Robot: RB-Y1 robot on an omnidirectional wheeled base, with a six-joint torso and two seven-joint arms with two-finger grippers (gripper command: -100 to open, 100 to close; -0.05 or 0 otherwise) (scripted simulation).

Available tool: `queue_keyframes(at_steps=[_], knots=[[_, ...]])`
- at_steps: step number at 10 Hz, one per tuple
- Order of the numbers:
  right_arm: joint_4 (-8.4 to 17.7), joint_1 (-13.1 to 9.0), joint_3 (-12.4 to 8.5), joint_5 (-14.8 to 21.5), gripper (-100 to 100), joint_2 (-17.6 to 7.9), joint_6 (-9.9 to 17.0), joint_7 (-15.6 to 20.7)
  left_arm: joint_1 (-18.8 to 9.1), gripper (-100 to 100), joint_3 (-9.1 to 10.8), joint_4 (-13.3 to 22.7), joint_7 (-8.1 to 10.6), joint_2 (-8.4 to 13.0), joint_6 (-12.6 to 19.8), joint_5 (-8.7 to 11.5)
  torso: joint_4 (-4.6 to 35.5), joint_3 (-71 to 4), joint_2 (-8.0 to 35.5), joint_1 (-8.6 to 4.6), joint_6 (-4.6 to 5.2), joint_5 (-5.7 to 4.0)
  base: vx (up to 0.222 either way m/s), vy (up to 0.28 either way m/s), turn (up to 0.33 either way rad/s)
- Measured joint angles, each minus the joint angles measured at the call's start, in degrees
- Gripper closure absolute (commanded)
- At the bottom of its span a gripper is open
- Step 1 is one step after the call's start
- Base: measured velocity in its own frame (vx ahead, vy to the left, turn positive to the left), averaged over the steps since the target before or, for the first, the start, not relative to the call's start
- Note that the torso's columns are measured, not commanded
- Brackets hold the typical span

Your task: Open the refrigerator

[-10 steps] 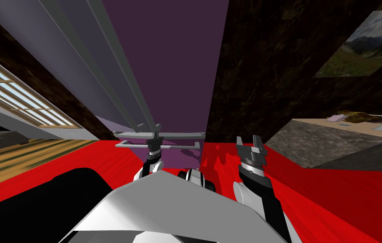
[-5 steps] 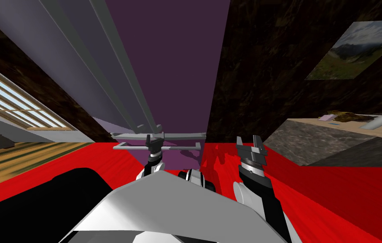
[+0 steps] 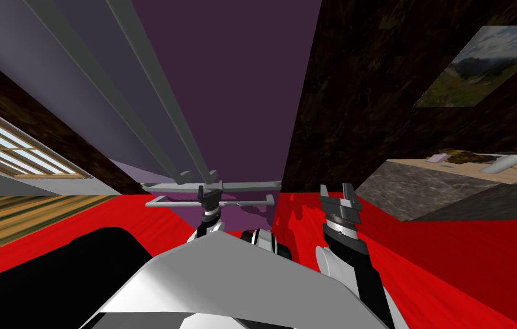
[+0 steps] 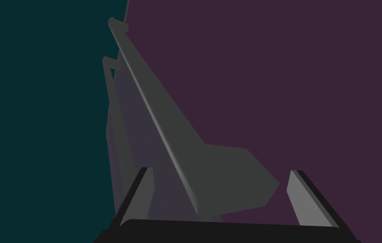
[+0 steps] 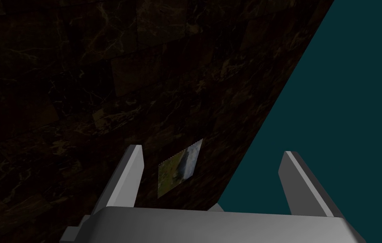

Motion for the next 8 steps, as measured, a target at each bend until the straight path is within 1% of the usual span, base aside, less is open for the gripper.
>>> queue_keyframes(at_steps=[1, 2, 5, 8], knots=[[0.0, 0.0, 0.0, 0.0, 0, 0.0, 0.0, 0.0, -0.2, -100, -0.41, 0.8, 0.11, -0.3, -1.1, -0.4, 0.0, 0.0, 0.0, 0.02, 0.0, 0.01, 0.005, 0.018, -0.008], [0.0, 0.0, 0.0, 0.0, 0, 0.0, 0.0, 0.0, -0.2, -100, -0.47, 0.9, 0.13, -0.3, -1.4, -0.4, 0.0, 0.0, 0.0, -0.04, -0.01, -0.01, 0.003, -0.003, 0.032], [0.0, 0.0, 0.0, 0.0, 0, 0.0, 0.0, 0.0, -0.7, -100, 0.57, -1.7, 0.12, 0.7, 1.7, 0.8, 0.0, 0.0, -0.1, -0.04, 0.0, -0.01, 0.004, -0.018, 0.019], [0.0, 0.0, 0.0, 0.0, 0, 0.0, 0.0, 0.0, -1.0, -100, 1.14, -4.6, -0.27, 1.3, 5.0, 1.6, 0.0, -0.2, -0.2, 0.02, 0.06, -0.06, -0.001, -0.011, 0.015]])
